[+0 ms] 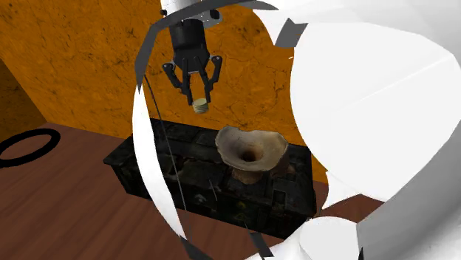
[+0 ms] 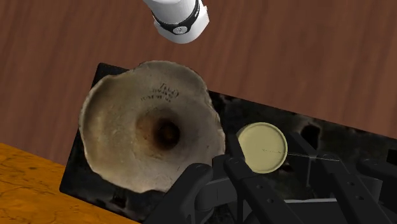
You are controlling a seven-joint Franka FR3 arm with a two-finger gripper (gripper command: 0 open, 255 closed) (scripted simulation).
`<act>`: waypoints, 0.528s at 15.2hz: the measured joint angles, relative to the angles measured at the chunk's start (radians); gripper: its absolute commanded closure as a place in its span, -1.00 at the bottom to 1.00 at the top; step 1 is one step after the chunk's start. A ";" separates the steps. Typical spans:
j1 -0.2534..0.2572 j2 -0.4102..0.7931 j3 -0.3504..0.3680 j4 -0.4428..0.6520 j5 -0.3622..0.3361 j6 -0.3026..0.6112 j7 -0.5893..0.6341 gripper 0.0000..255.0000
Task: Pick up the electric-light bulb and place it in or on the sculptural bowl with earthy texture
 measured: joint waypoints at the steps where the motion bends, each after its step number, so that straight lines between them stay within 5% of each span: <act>1: -0.009 -0.030 -0.016 -0.037 -0.009 0.007 -0.029 1.00; 8: -0.061 -0.181 -0.122 -0.200 -0.094 0.019 -0.212 1.00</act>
